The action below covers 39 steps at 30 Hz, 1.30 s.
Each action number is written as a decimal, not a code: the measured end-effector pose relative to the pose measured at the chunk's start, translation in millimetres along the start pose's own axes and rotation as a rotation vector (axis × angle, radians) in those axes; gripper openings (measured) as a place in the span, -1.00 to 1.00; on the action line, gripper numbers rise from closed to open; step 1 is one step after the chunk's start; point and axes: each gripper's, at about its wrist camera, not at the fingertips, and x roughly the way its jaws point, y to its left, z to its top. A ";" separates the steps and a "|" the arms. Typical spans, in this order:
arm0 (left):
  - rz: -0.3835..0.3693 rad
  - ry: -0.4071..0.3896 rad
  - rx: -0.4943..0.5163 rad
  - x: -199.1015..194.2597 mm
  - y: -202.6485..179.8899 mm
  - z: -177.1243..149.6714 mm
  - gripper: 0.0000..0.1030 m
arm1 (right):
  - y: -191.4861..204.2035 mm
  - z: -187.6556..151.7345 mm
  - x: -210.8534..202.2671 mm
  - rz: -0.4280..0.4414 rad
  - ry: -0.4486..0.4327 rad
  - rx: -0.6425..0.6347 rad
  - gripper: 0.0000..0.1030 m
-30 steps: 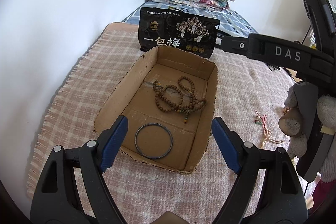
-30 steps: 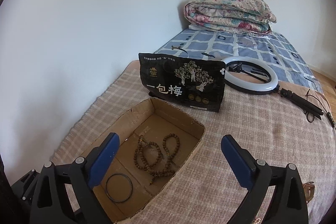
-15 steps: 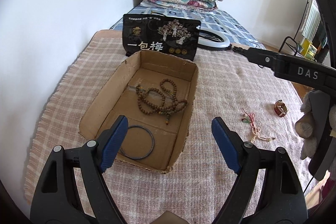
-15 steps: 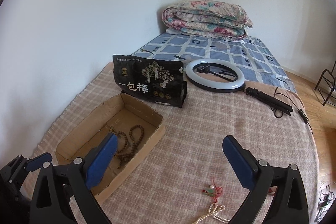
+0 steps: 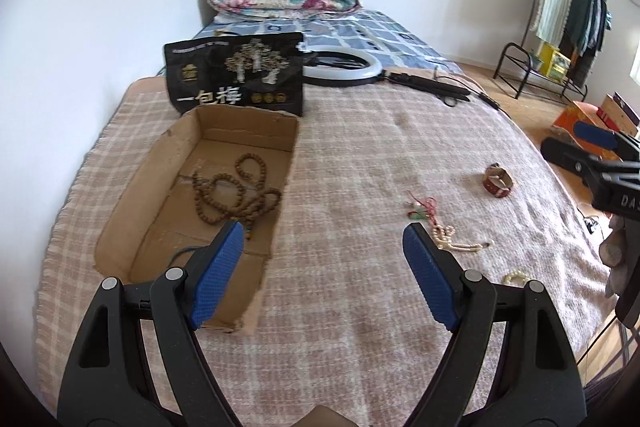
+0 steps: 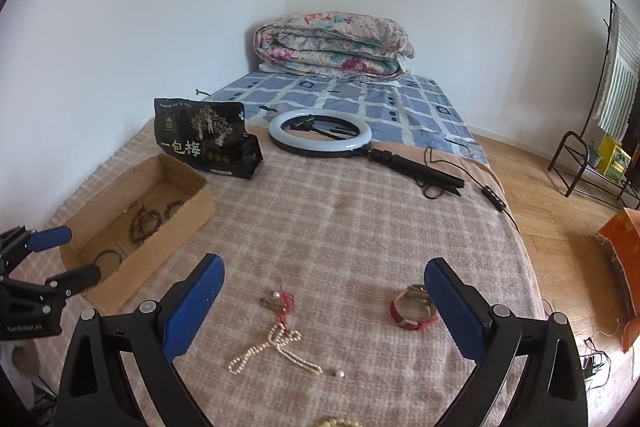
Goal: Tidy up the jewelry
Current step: 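Move the left tool to the pearl necklace while the right tool approaches the cream bead bracelet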
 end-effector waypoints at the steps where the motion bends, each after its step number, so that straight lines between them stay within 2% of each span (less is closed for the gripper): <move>1: -0.013 0.003 0.013 2.2 -6.3 -0.7 0.63 | -6.6 -7.6 -3.0 -0.005 0.006 0.007 0.97; 12: -0.077 0.053 0.095 22.3 -49.2 -14.3 0.62 | -47.7 -95.6 -14.3 -0.006 0.112 0.034 0.97; 18: -0.111 0.096 0.127 38.7 -68.5 -21.9 0.44 | -55.0 -130.5 0.4 0.005 0.205 0.038 0.95; 21: -0.126 0.127 0.138 50.0 -78.4 -25.5 0.27 | -58.2 -140.7 11.1 0.022 0.260 0.033 0.79; 23: -0.137 0.153 0.137 59.0 -83.8 -28.1 0.23 | -61.7 -146.9 18.0 0.034 0.288 0.047 0.72; 26: -0.155 0.184 0.123 71.7 -88.8 -30.7 0.15 | -65.0 -152.5 26.3 0.051 0.320 0.066 0.70; 30: -0.177 0.206 0.094 85.2 -92.4 -28.8 0.14 | -68.1 -158.5 33.8 0.065 0.349 0.073 0.55; 39: -0.189 0.249 0.080 116.4 -105.1 -28.3 0.07 | -71.9 -163.9 48.0 0.096 0.389 0.099 0.34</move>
